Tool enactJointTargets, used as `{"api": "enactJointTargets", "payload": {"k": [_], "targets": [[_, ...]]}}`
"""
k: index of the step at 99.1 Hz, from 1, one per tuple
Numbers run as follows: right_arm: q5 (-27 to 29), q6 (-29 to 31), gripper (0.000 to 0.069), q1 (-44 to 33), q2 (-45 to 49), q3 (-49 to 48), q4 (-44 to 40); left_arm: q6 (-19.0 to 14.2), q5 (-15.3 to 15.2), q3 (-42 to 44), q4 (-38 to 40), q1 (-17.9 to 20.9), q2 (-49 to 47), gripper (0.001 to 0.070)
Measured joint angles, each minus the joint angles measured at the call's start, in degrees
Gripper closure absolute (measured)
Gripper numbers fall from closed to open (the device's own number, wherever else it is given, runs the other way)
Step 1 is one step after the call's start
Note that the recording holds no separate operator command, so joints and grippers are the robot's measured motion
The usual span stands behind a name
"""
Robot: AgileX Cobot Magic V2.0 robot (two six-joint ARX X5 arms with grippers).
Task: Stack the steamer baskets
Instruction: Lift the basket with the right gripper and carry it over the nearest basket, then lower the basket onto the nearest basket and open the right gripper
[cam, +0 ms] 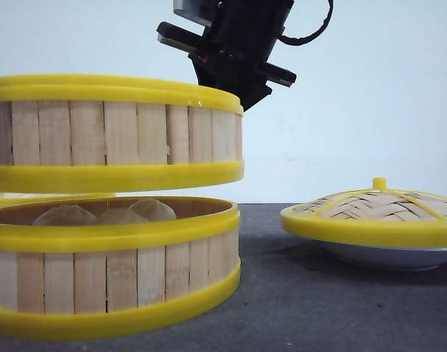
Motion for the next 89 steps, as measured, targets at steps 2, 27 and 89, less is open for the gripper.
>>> {"api": "enactJointTargets", "payload": {"k": [2, 27, 89], "targets": [[0.00, -0.02, 0.0665, 0.00, 0.07, 0.00, 0.00, 0.00, -0.04, 0.00, 0.00, 0.00, 0.00, 0.0190], [0.04, -0.02, 0.0665, 0.07, 1.01, 0.00, 0.07, 0.00, -0.02, 0.00, 0.00, 0.00, 0.00, 0.0190], [0.20, 0.07, 0.0666, 0.07, 4.17, 0.00, 0.44, 0.00, -0.02, 0.00, 0.00, 0.00, 0.00, 0.0190]]}}
